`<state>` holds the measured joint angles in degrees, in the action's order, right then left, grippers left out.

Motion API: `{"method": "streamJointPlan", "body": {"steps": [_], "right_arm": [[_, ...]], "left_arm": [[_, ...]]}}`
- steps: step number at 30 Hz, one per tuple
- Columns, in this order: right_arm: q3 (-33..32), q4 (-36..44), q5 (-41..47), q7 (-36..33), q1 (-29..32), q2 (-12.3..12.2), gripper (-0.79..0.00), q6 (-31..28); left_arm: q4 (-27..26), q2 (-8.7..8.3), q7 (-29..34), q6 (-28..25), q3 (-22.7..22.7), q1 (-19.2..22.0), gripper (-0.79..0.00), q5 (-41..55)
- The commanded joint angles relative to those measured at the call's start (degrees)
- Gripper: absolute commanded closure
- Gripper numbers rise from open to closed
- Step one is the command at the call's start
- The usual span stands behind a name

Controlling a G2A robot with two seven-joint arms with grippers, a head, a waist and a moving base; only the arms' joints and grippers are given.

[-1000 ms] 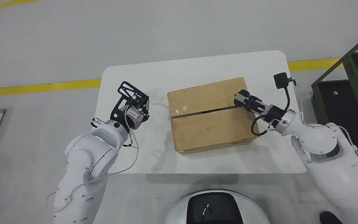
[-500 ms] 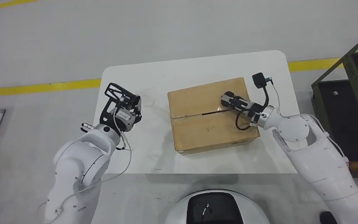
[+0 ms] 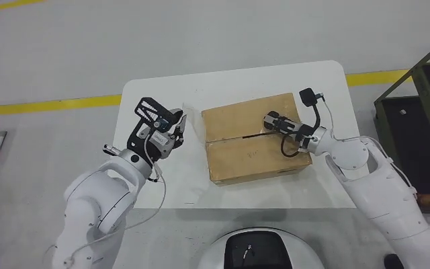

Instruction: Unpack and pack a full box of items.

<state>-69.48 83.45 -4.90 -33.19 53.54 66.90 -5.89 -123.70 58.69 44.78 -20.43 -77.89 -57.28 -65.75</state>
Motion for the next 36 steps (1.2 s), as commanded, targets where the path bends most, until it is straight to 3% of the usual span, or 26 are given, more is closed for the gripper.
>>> {"method": "streamJointPlan", "body": {"steps": [1, 9, 20, 21, 22, 23, 24, 28, 36], "right_arm": [[0.1, 0.1, -0.4, 0.0, 0.0, 0.0, 0.000, -0.1], [-2.7, 6.1, -2.6, -1.4, 2.7, -0.8, 0.000, 0.2], [-17.3, 17.4, -3.7, 0.1, 17.2, -3.1, 0.000, 2.3], [-17.8, 17.7, -3.2, 0.4, 18.0, -3.1, 0.000, 2.1], [-18.1, 17.9, -2.6, 0.6, 18.5, -3.1, 0.000, 1.7], [-18.3, 18.0, -2.6, 0.6, 18.9, -3.2, 0.000, 1.5], [-18.5, 18.1, -2.5, 0.6, 19.1, -3.2, 0.000, 1.4], [-17.8, 18.2, -2.5, 0.2, 18.5, -3.2, 0.000, 1.4], [-14.8, 17.7, -4.2, -2.3, 14.1, -3.2, 0.000, 1.9]], "left_arm": [[0.3, 0.17, -0.3, 0.0, 2.0, 1.1, -0.099, -1.1], [2.9, 1.03, -1.4, -0.2, 8.5, 5.5, -0.114, -3.7], [5.0, 2.32, -1.8, -1.7, 15.8, 10.1, -0.120, -5.1], [5.2, 2.41, -1.7, -1.7, 16.1, 10.4, -0.185, -4.9], [5.5, 2.48, -1.5, -1.6, 16.1, 10.5, -0.326, -4.4], [5.8, 2.51, -1.1, -1.2, 15.8, 10.6, -0.711, -3.7], [6.3, 2.52, -0.5, -0.9, 15.2, 10.6, -0.785, -2.6], [9.1, 2.31, 3.5, 1.2, 10.5, 10.1, -0.785, 6.2], [18.4, 1.29, 15.1, 5.2, -0.8, 7.0, -0.785, 33.3]]}}
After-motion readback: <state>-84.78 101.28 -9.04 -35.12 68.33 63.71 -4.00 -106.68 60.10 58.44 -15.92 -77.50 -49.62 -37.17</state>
